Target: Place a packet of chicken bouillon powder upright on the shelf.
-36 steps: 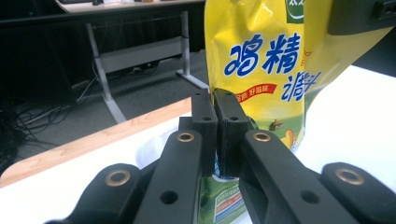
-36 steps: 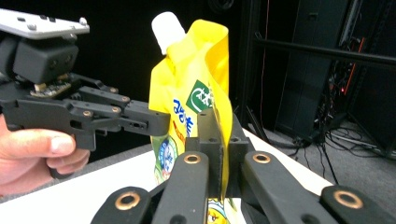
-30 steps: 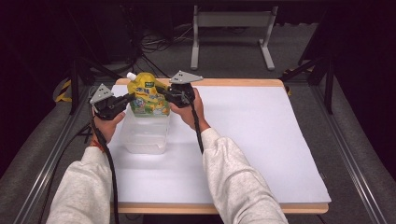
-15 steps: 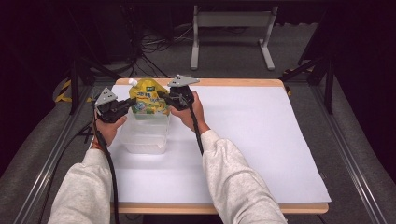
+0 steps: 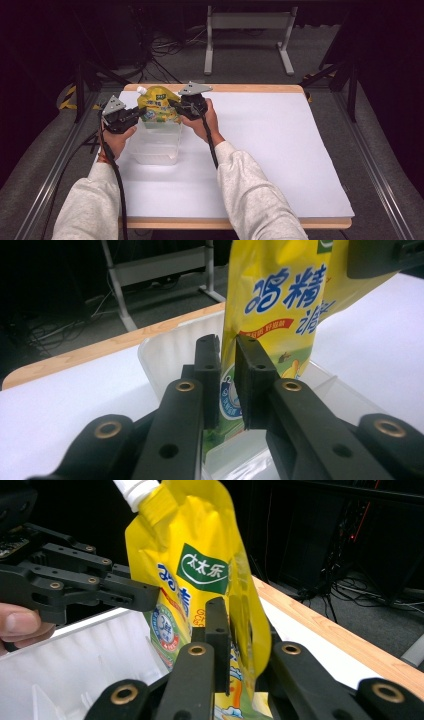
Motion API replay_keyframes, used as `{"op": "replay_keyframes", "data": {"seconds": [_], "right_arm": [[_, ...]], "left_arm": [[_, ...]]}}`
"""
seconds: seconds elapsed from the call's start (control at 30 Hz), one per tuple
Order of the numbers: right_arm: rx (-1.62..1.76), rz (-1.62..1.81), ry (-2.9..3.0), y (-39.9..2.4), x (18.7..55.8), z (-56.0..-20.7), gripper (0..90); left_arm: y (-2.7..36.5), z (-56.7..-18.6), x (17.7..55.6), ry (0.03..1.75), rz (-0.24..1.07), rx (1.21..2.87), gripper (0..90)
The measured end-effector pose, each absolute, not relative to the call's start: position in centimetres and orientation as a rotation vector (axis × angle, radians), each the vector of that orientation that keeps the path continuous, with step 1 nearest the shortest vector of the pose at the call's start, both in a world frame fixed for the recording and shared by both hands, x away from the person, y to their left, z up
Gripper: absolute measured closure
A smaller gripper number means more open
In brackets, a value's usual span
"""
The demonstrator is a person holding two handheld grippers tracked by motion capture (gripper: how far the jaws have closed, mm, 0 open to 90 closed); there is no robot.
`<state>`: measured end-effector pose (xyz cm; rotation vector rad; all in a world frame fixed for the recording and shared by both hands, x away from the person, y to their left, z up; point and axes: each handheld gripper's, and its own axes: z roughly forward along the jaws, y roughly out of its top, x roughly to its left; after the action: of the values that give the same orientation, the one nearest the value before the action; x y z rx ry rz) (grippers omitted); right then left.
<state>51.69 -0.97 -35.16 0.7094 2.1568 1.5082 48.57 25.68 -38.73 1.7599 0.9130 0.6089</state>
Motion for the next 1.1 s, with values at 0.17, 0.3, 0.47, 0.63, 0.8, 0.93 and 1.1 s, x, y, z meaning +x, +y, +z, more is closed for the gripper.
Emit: {"op": "replay_keyframes", "data": {"seconds": [0.17, 0.3, 0.47, 0.63, 0.8, 0.93, 1.1], "right_arm": [[0.723, 1.483, 2.147, -1.7, 51.6, -35.1, 80.3], [0.734, 1.470, 2.135, -2.4, 51.3, -35.1, 78.3], [0.744, 1.465, 2.126, -3.3, 51.2, -35.1, 76.5], [0.754, 1.460, 2.127, -4.2, 51.1, -35.2, 76.1], [0.747, 1.436, 2.131, -5.0, 50.9, -35.3, 74.7], [0.720, 1.410, 2.156, -5.6, 50.5, -35.0, 73.6], [0.708, 1.383, 2.180, -6.6, 50.1, -34.6, 71.6]], "left_arm": [[25.7, -37.9, 47.8, 0.911, 0.626, 1.726, 74.7], [25.7, -37.4, 47.0, 0.929, 0.614, 1.694, 70.4], [25.9, -37.2, 46.5, 0.946, 0.603, 1.681, 65.9], [26.8, -37.4, 46.3, 0.966, 0.588, 1.673, 63.8], [27.5, -37.3, 45.9, 0.975, 0.602, 1.697, 59.6], [27.8, -37.0, 45.2, 0.967, 0.587, 1.686, 55.2], [27.1, -36.6, 43.8, 0.924, 0.646, 1.735, 48.1]]}}
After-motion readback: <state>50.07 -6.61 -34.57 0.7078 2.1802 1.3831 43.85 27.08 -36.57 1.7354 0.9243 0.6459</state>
